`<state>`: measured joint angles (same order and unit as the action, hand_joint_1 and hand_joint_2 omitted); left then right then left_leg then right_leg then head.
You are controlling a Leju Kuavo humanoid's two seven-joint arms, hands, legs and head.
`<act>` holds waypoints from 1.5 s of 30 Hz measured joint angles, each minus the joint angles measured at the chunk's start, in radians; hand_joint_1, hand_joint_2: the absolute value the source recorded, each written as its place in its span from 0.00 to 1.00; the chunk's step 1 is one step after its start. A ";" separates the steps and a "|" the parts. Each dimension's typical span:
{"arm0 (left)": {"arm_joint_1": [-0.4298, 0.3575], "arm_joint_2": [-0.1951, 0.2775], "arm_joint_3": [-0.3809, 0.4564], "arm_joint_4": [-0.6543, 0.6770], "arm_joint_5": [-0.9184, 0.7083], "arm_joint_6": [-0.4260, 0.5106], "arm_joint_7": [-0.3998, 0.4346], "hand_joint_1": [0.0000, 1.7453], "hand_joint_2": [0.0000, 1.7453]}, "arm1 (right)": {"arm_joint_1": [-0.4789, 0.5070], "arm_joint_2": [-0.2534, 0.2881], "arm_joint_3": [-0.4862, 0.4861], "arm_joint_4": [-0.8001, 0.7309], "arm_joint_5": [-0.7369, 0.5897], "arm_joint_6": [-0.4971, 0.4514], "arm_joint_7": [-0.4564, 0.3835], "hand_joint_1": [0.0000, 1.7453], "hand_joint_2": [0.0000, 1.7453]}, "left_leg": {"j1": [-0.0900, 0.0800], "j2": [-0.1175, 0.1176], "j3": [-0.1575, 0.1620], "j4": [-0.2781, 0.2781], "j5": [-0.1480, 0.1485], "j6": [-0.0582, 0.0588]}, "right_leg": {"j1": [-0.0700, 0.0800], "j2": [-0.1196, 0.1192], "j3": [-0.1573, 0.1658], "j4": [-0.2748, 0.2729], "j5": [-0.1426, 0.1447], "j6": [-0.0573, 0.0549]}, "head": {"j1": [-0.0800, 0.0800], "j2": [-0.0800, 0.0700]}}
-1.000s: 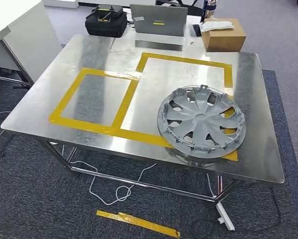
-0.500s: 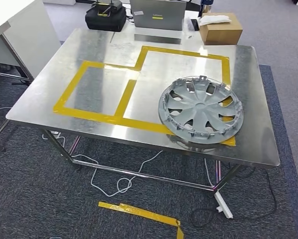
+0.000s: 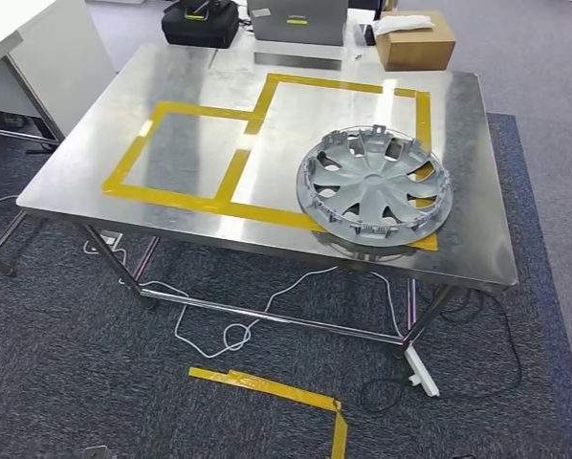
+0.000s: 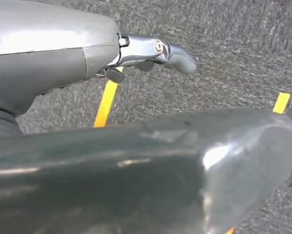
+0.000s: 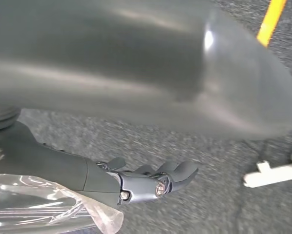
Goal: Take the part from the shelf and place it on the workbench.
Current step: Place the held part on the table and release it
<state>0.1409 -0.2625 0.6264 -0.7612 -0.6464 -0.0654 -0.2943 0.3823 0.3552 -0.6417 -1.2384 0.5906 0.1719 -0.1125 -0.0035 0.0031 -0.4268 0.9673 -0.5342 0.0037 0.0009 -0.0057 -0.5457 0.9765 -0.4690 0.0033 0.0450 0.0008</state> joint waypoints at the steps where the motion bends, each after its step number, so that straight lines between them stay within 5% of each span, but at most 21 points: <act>1: 0.000 0.001 -0.004 0.000 0.007 0.000 0.001 0.00 0.00 | -0.014 0.000 -0.011 0.016 0.011 -0.004 -0.014 0.00 0.00 | -0.002 0.000 0.001 -0.014 -0.001 0.002 | 0.001 0.000 -0.007 0.001 0.008 0.006 | 0.000 0.000; 4: 0.001 0.003 -0.012 0.000 0.018 0.000 0.004 0.00 0.00 | -0.041 0.000 -0.037 0.053 0.026 -0.010 -0.029 0.00 0.00 | 0.003 0.004 -0.023 -0.023 0.016 0.024 | -0.001 0.002 -0.035 0.029 -0.018 0.022 | 0.002 0.000; 8: 0.004 0.006 -0.017 -0.001 0.022 -0.001 0.004 0.00 0.00 | -0.060 -0.001 -0.057 0.083 0.033 -0.012 -0.033 0.00 0.00 | -0.001 0.010 -0.069 -0.023 0.052 0.041 | -0.004 0.004 -0.104 0.249 -0.167 0.033 | 0.007 0.000; 10: 0.006 0.008 -0.022 -0.001 0.032 0.000 0.004 0.00 0.00 | -0.067 -0.001 -0.068 0.097 0.041 -0.011 -0.035 0.00 0.00 | -0.003 0.012 -0.095 -0.017 0.070 0.040 | -0.004 0.004 -0.088 0.283 -0.149 0.035 | 0.007 0.000; 12: 0.006 0.009 -0.028 0.000 0.045 0.004 0.004 0.00 0.00 | -0.075 -0.001 -0.078 0.108 0.051 -0.006 -0.035 0.00 0.00 | -0.004 0.012 -0.121 -0.006 0.083 0.036 | -0.004 0.004 -0.003 0.179 -0.090 0.032 | 0.007 0.000; 15: 0.008 0.011 -0.033 0.001 0.063 0.017 0.003 0.00 0.00 | -0.091 -0.001 -0.093 0.127 0.066 0.008 -0.028 0.00 0.00 | -0.008 0.012 -0.146 0.009 0.102 0.023 | -0.002 0.004 0.123 -0.015 -0.084 0.023 | 0.006 0.000; 18: 0.009 0.015 -0.034 0.009 0.079 0.028 -0.001 0.00 0.00 | -0.097 -0.001 -0.106 0.146 0.085 0.025 -0.012 0.00 0.00 | -0.007 0.011 -0.157 0.015 0.113 0.007 | -0.001 0.002 0.114 -0.039 -0.081 0.005 | 0.006 0.000; 21: 0.016 0.020 -0.034 0.017 0.089 0.038 -0.003 0.00 0.00 | -0.096 -0.001 -0.113 0.152 0.108 0.044 0.002 0.00 0.00 | -0.001 0.005 -0.190 0.116 0.002 -0.012 | -0.005 -0.004 0.084 -0.039 -0.053 -0.020 | -0.002 0.000; 23: 0.020 0.021 -0.034 0.018 0.093 0.041 -0.002 0.00 0.00 | -0.094 -0.001 -0.114 0.153 0.118 0.054 0.010 0.00 0.00 | 0.004 0.004 -0.216 0.244 -0.083 -0.019 | -0.004 -0.005 0.058 -0.033 -0.035 -0.022 | -0.005 0.000; 24: 0.022 0.022 -0.034 0.018 0.094 0.042 -0.002 0.00 0.00 | -0.093 -0.001 -0.114 0.153 0.120 0.057 0.013 0.00 0.00 | 0.005 0.004 -0.217 0.286 -0.094 -0.021 | -0.003 -0.006 0.045 -0.027 -0.026 -0.022 | -0.004 0.000; 26: 0.025 0.023 -0.033 0.018 0.098 0.043 -0.002 0.00 0.00 | -0.092 -0.001 -0.114 0.153 0.125 0.062 0.016 0.00 0.00 | 0.008 0.004 -0.174 0.271 -0.056 -0.022 | -0.003 -0.006 0.015 -0.011 -0.011 -0.018 | -0.005 0.000; 28: 0.027 0.025 -0.031 0.019 0.102 0.045 -0.002 0.00 0.00 | -0.089 0.000 -0.114 0.153 0.133 0.068 0.020 0.00 0.00 | 0.008 0.002 -0.078 0.136 -0.011 -0.017 | -0.002 -0.005 -0.015 0.006 0.002 -0.011 | -0.005 0.000; 30: 0.028 0.025 -0.029 0.019 0.104 0.046 -0.002 0.00 0.00 | -0.085 0.000 -0.114 0.152 0.139 0.071 0.023 0.00 0.00 | 0.005 -0.002 -0.008 0.018 -0.009 -0.008 | -0.001 -0.005 -0.033 0.016 0.016 0.000 | -0.004 0.000; 33: 0.033 0.024 -0.027 0.019 0.105 0.046 -0.002 0.00 0.00 | -0.081 0.000 -0.114 0.151 0.141 0.072 0.025 0.00 0.00 | 0.001 -0.001 -0.012 -0.011 0.000 0.011 | -0.003 -0.005 -0.045 0.015 0.037 0.019 | -0.004 0.000; 35: 0.034 0.024 -0.026 0.020 0.105 0.045 -0.002 0.00 0.00 | -0.077 0.000 -0.115 0.151 0.143 0.072 0.027 0.00 0.00 | 0.003 0.004 -0.036 -0.014 0.023 0.029 | -0.005 -0.001 -0.065 0.047 -0.012 0.029 | -0.003 0.000; 38: 0.035 0.025 -0.024 0.020 0.103 0.041 0.000 0.00 0.00 | -0.074 0.000 -0.115 0.149 0.147 0.077 0.034 0.00 0.00 | -0.001 0.009 -0.085 -0.013 0.062 0.042 | -0.007 0.002 -0.107 0.216 -0.162 0.037 | 0.001 0.000; 39: 0.037 0.024 -0.022 0.020 0.101 0.038 0.000 0.00 0.00 | -0.072 0.000 -0.114 0.148 0.149 0.080 0.036 0.00 0.00 | -0.003 0.010 -0.103 -0.011 0.075 0.042 | -0.007 0.002 -0.109 0.270 -0.180 0.038 | 0.001 0.000; 41: 0.040 0.021 -0.019 0.020 0.097 0.031 0.004 0.00 0.00 | -0.067 0.000 -0.113 0.142 0.153 0.086 0.038 0.00 0.00 | -0.006 0.011 -0.140 -0.007 0.102 0.040 | -0.007 0.002 -0.073 0.295 -0.139 0.037 | 0.000 0.000; 42: 0.042 0.020 -0.017 0.020 0.094 0.029 0.006 0.00 0.00 | -0.065 0.000 -0.112 0.138 0.156 0.089 0.040 0.00 0.00 | -0.007 0.011 -0.158 -0.004 0.114 0.038 | -0.007 0.002 -0.031 0.258 -0.104 0.034 | 0.000 0.000; 43: 0.042 0.018 -0.014 0.019 0.092 0.027 0.009 0.00 0.00 | -0.063 0.000 -0.110 0.132 0.158 0.091 0.042 0.00 0.00 | -0.008 0.011 -0.172 -0.001 0.125 0.036 | -0.005 0.003 0.028 0.190 -0.085 0.029 | 0.000 0.000; 45: 0.045 0.015 -0.010 0.018 0.088 0.021 0.014 0.00 0.00 | -0.059 -0.001 -0.106 0.116 0.159 0.099 0.045 0.00 0.00 | -0.011 0.010 -0.191 0.007 0.146 0.028 | -0.002 0.004 0.151 0.016 -0.099 0.018 | 0.000 0.000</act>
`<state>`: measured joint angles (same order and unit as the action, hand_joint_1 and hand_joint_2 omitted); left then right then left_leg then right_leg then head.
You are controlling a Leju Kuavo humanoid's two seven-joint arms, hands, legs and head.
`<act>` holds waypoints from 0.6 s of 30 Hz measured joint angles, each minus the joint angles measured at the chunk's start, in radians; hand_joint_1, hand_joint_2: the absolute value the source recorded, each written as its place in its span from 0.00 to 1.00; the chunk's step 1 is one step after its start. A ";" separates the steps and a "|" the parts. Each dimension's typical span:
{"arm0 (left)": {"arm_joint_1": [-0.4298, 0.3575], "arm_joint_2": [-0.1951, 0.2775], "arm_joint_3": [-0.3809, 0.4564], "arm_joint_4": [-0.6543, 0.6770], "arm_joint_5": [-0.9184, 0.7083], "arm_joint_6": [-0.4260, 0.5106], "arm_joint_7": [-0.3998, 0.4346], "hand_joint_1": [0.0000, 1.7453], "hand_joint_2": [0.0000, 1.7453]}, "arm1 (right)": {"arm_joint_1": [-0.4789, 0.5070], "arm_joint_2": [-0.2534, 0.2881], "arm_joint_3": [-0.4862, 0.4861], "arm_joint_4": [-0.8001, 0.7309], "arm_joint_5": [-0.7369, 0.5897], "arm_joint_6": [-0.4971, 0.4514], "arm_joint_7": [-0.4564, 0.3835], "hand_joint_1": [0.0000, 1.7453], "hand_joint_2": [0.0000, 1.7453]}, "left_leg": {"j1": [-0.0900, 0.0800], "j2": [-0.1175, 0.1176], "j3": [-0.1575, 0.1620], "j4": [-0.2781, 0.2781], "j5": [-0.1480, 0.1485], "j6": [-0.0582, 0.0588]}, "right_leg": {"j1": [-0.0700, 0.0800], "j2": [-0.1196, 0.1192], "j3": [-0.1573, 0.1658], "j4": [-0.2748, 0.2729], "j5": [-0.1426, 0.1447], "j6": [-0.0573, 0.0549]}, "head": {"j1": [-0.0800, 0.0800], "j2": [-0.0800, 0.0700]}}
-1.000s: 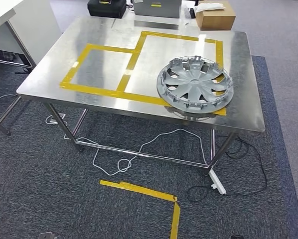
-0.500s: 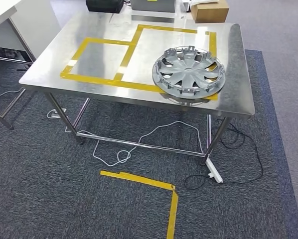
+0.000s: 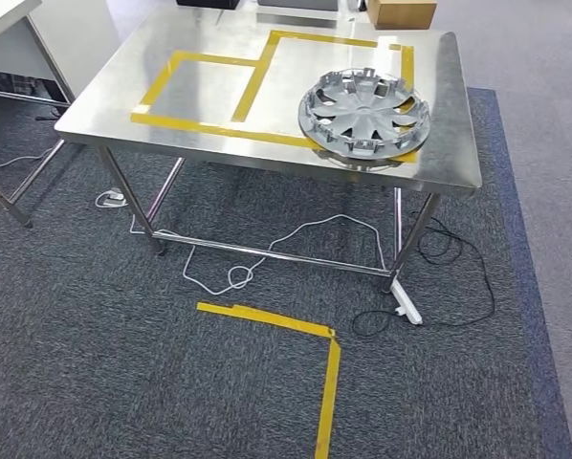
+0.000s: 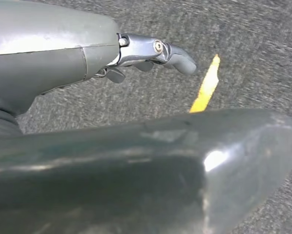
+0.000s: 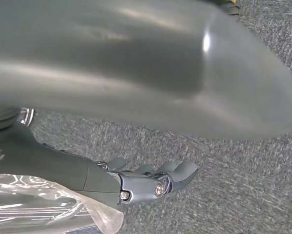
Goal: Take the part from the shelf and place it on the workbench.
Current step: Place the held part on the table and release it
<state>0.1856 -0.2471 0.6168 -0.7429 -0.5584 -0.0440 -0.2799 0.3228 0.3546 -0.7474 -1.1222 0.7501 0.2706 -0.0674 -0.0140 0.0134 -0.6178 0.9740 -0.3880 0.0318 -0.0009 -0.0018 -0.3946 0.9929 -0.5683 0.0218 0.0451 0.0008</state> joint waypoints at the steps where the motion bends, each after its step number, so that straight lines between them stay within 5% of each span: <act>1: 0.001 -0.001 0.003 -0.001 -0.002 -0.003 0.002 0.00 0.00 | 0.003 0.000 0.003 -0.008 0.000 0.003 0.002 0.00 0.00 | 0.000 0.000 -0.005 0.001 0.011 -0.005 | 0.003 0.001 0.037 -0.059 -0.016 -0.005 | 0.000 0.000; 4: 0.006 -0.002 0.012 -0.001 -0.008 -0.012 0.003 0.00 0.00 | 0.017 0.000 0.009 -0.025 -0.004 0.011 0.012 0.00 0.00 | 0.004 -0.003 -0.015 0.005 0.022 -0.022 | 0.003 -0.003 0.039 -0.091 -0.011 -0.023 | -0.001 0.000; 6: 0.012 -0.003 0.017 -0.002 -0.013 -0.019 0.004 0.00 0.00 | 0.029 0.000 0.015 -0.038 -0.010 0.014 0.020 0.00 0.00 | 0.009 -0.007 -0.030 0.060 -0.057 -0.037 | -0.001 -0.009 0.016 -0.089 0.012 -0.037 | -0.004 0.000; 8: 0.017 -0.003 0.021 -0.005 -0.020 -0.027 0.004 0.00 0.00 | 0.039 0.000 0.022 -0.050 -0.015 0.018 0.027 0.00 0.00 | 0.014 -0.008 -0.053 0.189 -0.167 -0.049 | 0.000 -0.014 -0.016 -0.082 0.033 -0.042 | -0.006 0.000; 9: 0.017 -0.004 0.022 -0.008 -0.023 -0.032 0.004 0.00 0.00 | 0.043 0.000 0.026 -0.056 -0.017 0.019 0.029 0.00 0.00 | 0.017 -0.008 -0.059 0.256 -0.193 -0.054 | 0.000 -0.018 -0.035 -0.075 0.042 -0.041 | -0.007 0.000; 11: 0.018 -0.005 0.024 -0.012 -0.027 -0.041 0.004 0.00 0.00 | 0.048 0.000 0.032 -0.064 -0.017 0.021 0.032 0.00 0.00 | 0.023 -0.008 -0.036 0.310 -0.169 -0.061 | -0.001 -0.025 -0.075 -0.058 0.058 -0.037 | -0.007 0.000; 13: 0.017 -0.006 0.025 -0.016 -0.031 -0.048 0.004 0.00 0.00 | 0.052 0.000 0.037 -0.072 -0.013 0.022 0.032 0.00 0.00 | 0.029 -0.004 0.050 0.227 -0.120 -0.062 | -0.002 -0.032 -0.106 -0.037 0.067 -0.029 | -0.007 0.000; 15: 0.014 -0.006 0.027 -0.020 -0.036 -0.053 0.003 0.00 0.00 | 0.057 0.000 0.042 -0.080 -0.010 0.023 0.032 0.00 0.00 | 0.029 0.004 0.158 0.075 -0.135 -0.055 | 0.000 -0.040 -0.128 -0.016 0.075 -0.019 | -0.006 0.000; 16: 0.012 -0.007 0.028 -0.021 -0.038 -0.055 0.002 0.00 0.00 | 0.059 0.000 0.044 -0.084 -0.009 0.024 0.032 0.00 0.00 | 0.027 0.007 0.190 0.022 -0.153 -0.048 | 0.001 -0.044 -0.133 -0.009 0.080 -0.013 | -0.005 0.000; 18: 0.013 -0.007 0.029 -0.022 -0.041 -0.057 0.001 0.00 0.00 | 0.061 0.000 0.047 -0.089 -0.008 0.025 0.031 0.00 0.00 | 0.022 0.005 0.199 -0.014 -0.164 -0.030 | 0.000 -0.050 -0.140 -0.004 0.092 0.000 | -0.003 0.000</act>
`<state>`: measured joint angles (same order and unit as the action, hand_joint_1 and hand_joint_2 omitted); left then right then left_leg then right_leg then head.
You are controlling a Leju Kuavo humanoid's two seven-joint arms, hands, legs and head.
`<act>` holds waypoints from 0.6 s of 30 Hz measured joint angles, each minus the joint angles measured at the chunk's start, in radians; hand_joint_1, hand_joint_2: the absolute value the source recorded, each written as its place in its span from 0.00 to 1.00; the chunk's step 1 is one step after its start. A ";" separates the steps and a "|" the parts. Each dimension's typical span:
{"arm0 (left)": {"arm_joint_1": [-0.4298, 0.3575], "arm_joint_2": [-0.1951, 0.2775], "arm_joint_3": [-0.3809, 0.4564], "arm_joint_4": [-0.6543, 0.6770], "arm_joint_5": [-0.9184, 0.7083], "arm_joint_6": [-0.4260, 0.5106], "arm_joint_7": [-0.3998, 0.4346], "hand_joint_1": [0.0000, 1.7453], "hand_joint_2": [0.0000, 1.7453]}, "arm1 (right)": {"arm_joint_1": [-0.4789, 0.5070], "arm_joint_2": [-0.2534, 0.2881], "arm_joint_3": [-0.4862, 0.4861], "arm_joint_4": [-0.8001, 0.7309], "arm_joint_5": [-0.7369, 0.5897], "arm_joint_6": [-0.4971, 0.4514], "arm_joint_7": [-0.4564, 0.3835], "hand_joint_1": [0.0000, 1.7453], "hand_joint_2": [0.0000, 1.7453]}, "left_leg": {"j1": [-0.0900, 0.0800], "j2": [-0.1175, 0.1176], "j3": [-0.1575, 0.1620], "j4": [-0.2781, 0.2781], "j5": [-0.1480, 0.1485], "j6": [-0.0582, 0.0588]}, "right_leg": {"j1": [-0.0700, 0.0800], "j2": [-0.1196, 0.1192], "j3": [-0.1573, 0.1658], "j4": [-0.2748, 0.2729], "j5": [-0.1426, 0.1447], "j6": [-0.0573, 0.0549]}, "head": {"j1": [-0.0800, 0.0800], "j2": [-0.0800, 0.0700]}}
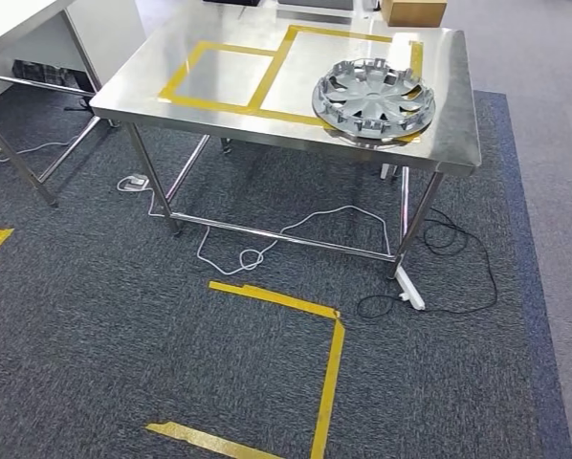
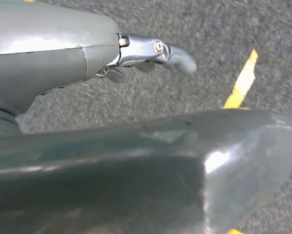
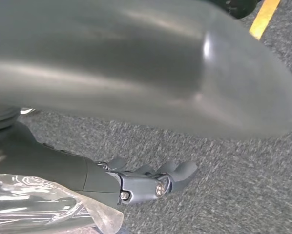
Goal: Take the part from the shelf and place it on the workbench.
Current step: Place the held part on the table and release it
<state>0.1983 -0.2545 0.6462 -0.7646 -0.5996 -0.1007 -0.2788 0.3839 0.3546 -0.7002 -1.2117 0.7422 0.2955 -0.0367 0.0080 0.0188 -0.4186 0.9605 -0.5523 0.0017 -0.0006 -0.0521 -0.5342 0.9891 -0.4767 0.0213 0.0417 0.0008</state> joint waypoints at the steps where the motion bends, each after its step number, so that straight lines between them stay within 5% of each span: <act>1: 0.002 0.000 0.001 0.000 -0.003 0.000 -0.001 0.00 0.00 | 0.001 0.000 0.001 -0.002 0.002 0.000 -0.002 0.00 0.00 | 0.000 -0.001 -0.006 -0.001 0.006 0.008 | -0.003 0.004 -0.007 0.005 -0.003 0.006 | 0.000 0.000; 4: 0.004 0.000 0.004 -0.001 -0.012 0.000 -0.002 0.00 0.00 | 0.006 0.000 0.007 -0.004 0.020 -0.009 -0.011 0.00 0.00 | -0.001 -0.003 -0.028 -0.003 0.028 0.030 | -0.008 0.035 -0.061 0.118 -0.087 0.020 | 0.004 0.000; 6: 0.005 0.000 0.005 -0.001 -0.018 0.000 -0.004 0.00 0.00 | 0.009 0.000 0.014 -0.004 0.031 -0.016 -0.014 0.00 0.00 | -0.007 -0.007 -0.047 -0.001 0.041 0.036 | -0.008 0.046 -0.110 0.250 -0.153 0.022 | 0.006 0.000; 7: 0.005 -0.001 0.006 -0.001 -0.022 0.000 -0.007 0.00 0.00 | 0.010 0.000 0.018 -0.004 0.035 -0.019 -0.014 0.00 0.00 | -0.010 -0.010 -0.055 -0.001 0.046 0.037 | -0.008 0.048 -0.117 0.283 -0.163 0.020 | 0.006 0.000; 9: 0.004 -0.001 0.009 -0.001 -0.028 0.003 -0.014 0.00 0.00 | 0.017 -0.002 0.026 -0.004 0.044 -0.022 -0.012 0.00 0.00 | -0.016 -0.018 -0.063 0.000 0.054 0.037 | -0.007 0.051 -0.070 0.227 -0.126 0.012 | 0.005 0.000; 12: -0.002 -0.003 0.012 -0.001 -0.033 0.006 -0.020 0.00 0.00 | 0.029 -0.007 0.039 -0.012 0.056 -0.024 -0.009 0.00 0.00 | -0.023 -0.031 -0.069 0.003 0.062 0.031 | -0.003 0.074 0.052 0.017 -0.054 -0.010 | 0.005 0.000; 16: -0.005 -0.006 0.017 0.000 -0.044 0.008 -0.023 0.00 0.00 | 0.041 -0.009 0.053 -0.023 0.052 -0.024 -0.004 0.00 0.00 | -0.020 -0.040 -0.085 0.010 0.069 0.009 | -0.001 0.072 0.066 -0.034 -0.045 -0.023 | 0.005 0.000; 18: -0.006 -0.006 0.018 0.000 -0.049 0.009 -0.026 0.00 0.00 | 0.046 -0.009 0.057 -0.029 0.049 -0.024 -0.003 0.00 0.00 | -0.018 -0.036 -0.104 0.057 0.032 -0.002 | -0.006 0.060 0.062 -0.040 -0.035 -0.032 | 0.001 0.000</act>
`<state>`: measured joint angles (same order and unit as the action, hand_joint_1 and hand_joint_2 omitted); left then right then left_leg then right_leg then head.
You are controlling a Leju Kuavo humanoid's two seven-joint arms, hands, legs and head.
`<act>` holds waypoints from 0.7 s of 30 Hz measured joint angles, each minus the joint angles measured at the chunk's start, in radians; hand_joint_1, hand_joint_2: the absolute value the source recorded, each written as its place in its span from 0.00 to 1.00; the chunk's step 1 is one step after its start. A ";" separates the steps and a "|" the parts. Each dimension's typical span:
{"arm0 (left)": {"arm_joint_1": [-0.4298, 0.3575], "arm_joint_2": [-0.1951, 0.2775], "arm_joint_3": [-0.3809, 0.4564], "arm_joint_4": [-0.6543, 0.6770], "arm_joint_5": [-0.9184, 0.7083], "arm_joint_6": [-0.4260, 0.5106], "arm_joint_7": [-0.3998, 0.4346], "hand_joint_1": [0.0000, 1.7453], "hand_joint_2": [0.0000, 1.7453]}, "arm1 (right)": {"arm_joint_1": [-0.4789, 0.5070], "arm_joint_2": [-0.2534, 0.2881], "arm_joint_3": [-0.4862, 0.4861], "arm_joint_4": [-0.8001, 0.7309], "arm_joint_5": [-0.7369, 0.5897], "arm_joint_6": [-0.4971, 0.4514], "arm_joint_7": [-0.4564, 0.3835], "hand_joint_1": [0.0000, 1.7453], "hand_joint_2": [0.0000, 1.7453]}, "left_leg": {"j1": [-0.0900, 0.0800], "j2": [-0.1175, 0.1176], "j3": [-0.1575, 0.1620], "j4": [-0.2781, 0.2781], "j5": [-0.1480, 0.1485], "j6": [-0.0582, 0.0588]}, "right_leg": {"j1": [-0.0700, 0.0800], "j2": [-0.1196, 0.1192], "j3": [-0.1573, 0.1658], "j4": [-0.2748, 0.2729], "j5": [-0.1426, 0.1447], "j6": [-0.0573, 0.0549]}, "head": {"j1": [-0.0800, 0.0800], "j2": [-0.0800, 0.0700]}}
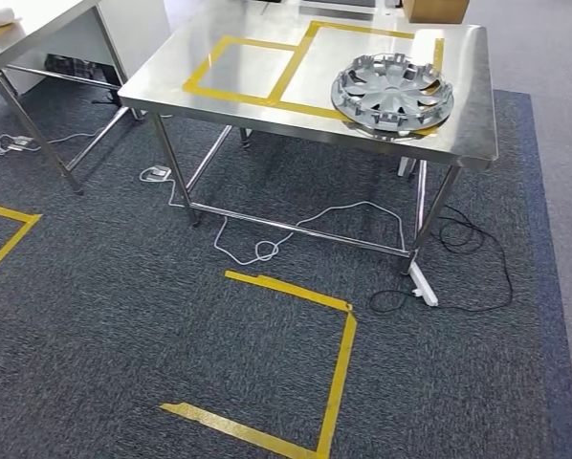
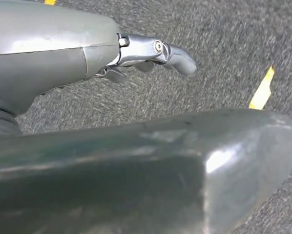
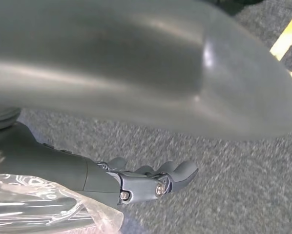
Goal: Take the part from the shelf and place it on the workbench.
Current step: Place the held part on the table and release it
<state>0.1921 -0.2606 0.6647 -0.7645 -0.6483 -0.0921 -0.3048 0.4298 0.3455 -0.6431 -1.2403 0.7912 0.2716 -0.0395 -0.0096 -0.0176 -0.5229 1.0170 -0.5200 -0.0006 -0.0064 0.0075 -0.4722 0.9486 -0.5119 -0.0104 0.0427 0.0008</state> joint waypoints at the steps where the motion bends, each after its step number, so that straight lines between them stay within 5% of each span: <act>1: -0.001 0.000 0.000 0.000 -0.001 0.000 -0.001 0.00 0.00 | 0.002 0.000 0.001 -0.002 -0.001 0.001 0.000 0.00 0.00 | 0.003 0.003 -0.022 0.054 -0.036 -0.006 | -0.001 -0.008 -0.003 -0.001 0.002 -0.002 | -0.002 0.000; 3: -0.001 0.000 0.000 0.001 -0.002 0.000 -0.003 0.00 0.00 | 0.007 0.000 0.004 -0.004 -0.002 0.002 0.002 0.00 0.00 | 0.010 0.005 -0.078 0.191 -0.107 -0.017 | 0.000 -0.023 -0.010 0.002 0.003 -0.004 | -0.004 0.000; 5: 0.002 0.000 0.000 0.002 -0.003 -0.001 -0.005 0.00 0.00 | 0.009 0.000 0.006 -0.006 -0.005 0.005 0.006 0.00 0.00 | 0.015 0.007 -0.092 0.241 -0.114 -0.024 | 0.001 -0.036 -0.014 0.005 0.003 -0.003 | -0.004 0.000; 8: 0.004 0.000 0.001 0.002 -0.006 -0.001 -0.007 0.00 0.00 | 0.010 0.000 0.008 -0.012 -0.008 0.009 0.010 0.00 0.00 | 0.019 0.026 0.000 0.070 -0.019 -0.023 | 0.002 -0.051 -0.012 0.011 0.000 0.003 | -0.004 0.000; 10: 0.002 0.000 0.001 0.003 -0.008 -0.002 -0.008 0.00 0.00 | 0.011 0.000 0.009 -0.017 -0.009 0.010 0.012 0.00 0.00 | 0.016 0.042 0.042 -0.025 0.011 -0.013 | 0.006 -0.060 -0.011 0.018 -0.002 0.014 | -0.004 0.000; 13: 0.004 0.000 0.001 0.003 -0.009 -0.003 -0.008 0.00 0.00 | 0.011 0.000 0.011 -0.023 -0.010 0.010 0.012 0.00 0.00 | 0.014 0.039 0.034 -0.040 0.018 0.007 | 0.006 -0.068 -0.015 0.023 0.000 0.031 | -0.004 0.000; 15: 0.005 0.000 0.002 0.003 -0.009 -0.003 -0.009 0.00 0.00 | 0.011 0.000 0.012 -0.028 -0.010 0.010 0.012 0.00 0.00 | 0.016 0.033 0.030 -0.047 0.027 0.022 | 0.004 -0.051 -0.036 0.060 -0.030 0.041 | -0.001 0.000; 19: 0.002 -0.002 0.005 0.003 -0.009 -0.003 -0.009 0.00 0.00 | 0.014 0.000 0.014 -0.030 -0.010 0.012 0.013 0.00 0.00 | 0.014 0.019 0.014 -0.049 0.037 0.035 | 0.001 -0.013 -0.149 0.305 -0.143 0.050 | 0.002 0.000; 21: 0.002 -0.002 0.006 0.004 -0.009 -0.003 -0.009 0.00 0.00 | 0.017 0.000 0.015 -0.031 -0.010 0.012 0.013 0.00 0.00 | 0.012 0.009 0.011 -0.047 0.040 0.034 | 0.001 -0.010 -0.144 0.297 -0.113 0.048 | 0.002 0.000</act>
<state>0.1940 -0.2622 0.6708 -0.7608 -0.6577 -0.0955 -0.3137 0.4464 0.3455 -0.6286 -1.2709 0.7813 0.2833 -0.0267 0.0024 -0.0084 -0.5115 0.9698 -0.4803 0.0336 -0.0054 -0.0025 -0.6161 1.2456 -0.6253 0.0374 0.0451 0.0008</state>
